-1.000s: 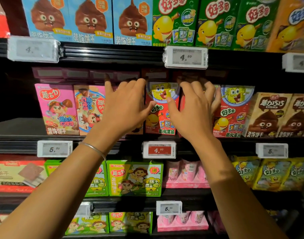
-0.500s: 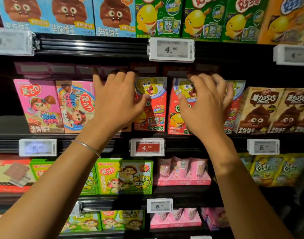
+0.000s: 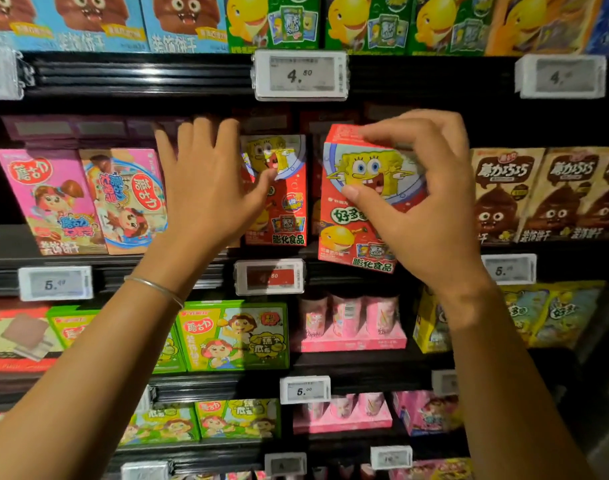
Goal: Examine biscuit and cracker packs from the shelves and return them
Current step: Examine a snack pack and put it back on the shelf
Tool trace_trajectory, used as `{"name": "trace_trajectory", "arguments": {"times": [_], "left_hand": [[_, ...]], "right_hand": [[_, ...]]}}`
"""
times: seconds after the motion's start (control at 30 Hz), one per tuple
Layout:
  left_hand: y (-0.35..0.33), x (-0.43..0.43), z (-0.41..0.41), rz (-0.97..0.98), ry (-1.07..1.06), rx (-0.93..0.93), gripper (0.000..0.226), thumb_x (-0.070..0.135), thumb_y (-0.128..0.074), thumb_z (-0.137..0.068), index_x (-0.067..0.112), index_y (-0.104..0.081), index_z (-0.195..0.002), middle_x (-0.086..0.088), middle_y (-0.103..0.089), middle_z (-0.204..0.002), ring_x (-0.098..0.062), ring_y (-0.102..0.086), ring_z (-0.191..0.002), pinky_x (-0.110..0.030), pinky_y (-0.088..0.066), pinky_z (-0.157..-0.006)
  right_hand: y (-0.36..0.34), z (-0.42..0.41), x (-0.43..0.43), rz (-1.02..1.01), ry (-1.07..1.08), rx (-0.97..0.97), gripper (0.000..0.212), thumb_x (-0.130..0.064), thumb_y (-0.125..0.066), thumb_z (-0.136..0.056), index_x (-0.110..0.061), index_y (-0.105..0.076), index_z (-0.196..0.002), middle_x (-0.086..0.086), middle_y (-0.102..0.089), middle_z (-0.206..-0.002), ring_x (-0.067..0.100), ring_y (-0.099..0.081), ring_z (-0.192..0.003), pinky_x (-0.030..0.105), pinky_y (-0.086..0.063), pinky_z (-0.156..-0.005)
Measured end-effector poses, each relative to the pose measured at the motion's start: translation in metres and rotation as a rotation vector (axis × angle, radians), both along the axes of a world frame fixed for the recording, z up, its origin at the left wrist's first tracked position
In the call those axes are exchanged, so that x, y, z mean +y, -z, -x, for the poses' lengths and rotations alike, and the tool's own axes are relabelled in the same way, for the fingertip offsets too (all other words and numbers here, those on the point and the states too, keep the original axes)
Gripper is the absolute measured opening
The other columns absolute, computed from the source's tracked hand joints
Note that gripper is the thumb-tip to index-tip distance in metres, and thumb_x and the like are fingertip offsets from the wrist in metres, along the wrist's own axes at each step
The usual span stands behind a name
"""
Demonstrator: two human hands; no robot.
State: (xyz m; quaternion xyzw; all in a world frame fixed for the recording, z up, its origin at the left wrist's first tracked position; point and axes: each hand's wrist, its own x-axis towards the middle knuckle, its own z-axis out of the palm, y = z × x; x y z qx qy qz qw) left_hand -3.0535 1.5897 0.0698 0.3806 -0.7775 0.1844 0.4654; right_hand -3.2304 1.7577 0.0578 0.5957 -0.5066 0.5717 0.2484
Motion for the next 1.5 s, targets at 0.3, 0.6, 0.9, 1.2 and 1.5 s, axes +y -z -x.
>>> {"name": "trace_trajectory", "arguments": {"times": [0.3,0.6,0.9,1.2,1.5], "left_hand": [[0.141,0.115,0.004,-0.483,0.869,0.616,0.049,0.058,-0.050,-0.104,0.023,-0.054,-0.137,0.009,-0.063,-0.131,-0.012,-0.064,-0.116,-0.029,-0.053,-0.090],[0.201,0.145,0.006,-1.081,0.921,0.965,0.046,0.041,-0.077,-0.083,0.027,-0.068,-0.126,-0.001,-0.078,-0.112,-0.012,-0.072,-0.099,-0.026,-0.059,-0.075],[0.188,0.169,-0.036,-1.629,0.758,0.830,0.062,0.079,-0.067,-0.078,0.031,-0.075,-0.117,-0.005,-0.079,-0.112,-0.018,-0.074,-0.082,-0.032,-0.057,-0.059],[0.205,0.202,-0.094,-2.016,0.783,0.873,0.071,0.078,-0.052,-0.083,0.019,-0.081,-0.113,-0.005,-0.067,-0.078,-0.013,-0.060,-0.051,-0.035,-0.063,-0.058],[0.231,0.233,-0.123,-2.325,0.927,1.120,0.060,0.066,-0.062,-0.085,0.008,-0.080,-0.091,-0.014,-0.068,-0.075,-0.022,-0.068,-0.052,-0.037,-0.062,-0.050]], "right_hand": [[0.083,-0.005,0.028,0.136,-0.201,-0.656,0.038,-0.020,-0.085,-0.083,-0.022,-0.066,-0.116,0.019,-0.068,-0.119,0.025,-0.072,-0.105,0.048,-0.059,-0.092],[0.154,0.008,0.059,-0.156,-0.286,-1.110,0.034,-0.038,-0.069,-0.089,-0.032,-0.073,-0.122,0.006,-0.073,-0.120,0.023,-0.073,-0.109,0.051,-0.062,-0.088],[0.176,-0.031,0.127,-0.548,-0.316,-1.302,0.033,-0.047,-0.069,-0.079,-0.034,-0.070,-0.110,-0.010,-0.079,-0.091,0.008,-0.075,-0.075,0.023,-0.048,-0.049],[0.185,-0.097,0.173,-0.517,-0.444,-1.403,0.054,-0.051,-0.074,-0.078,-0.018,-0.063,-0.119,0.011,-0.073,-0.099,0.026,-0.070,-0.080,0.028,-0.049,-0.051],[0.187,-0.136,0.198,-0.493,-0.447,-0.999,0.053,-0.056,-0.068,-0.079,-0.055,-0.058,-0.131,-0.012,-0.072,-0.120,0.011,-0.071,-0.108,0.035,-0.055,-0.080]]}}
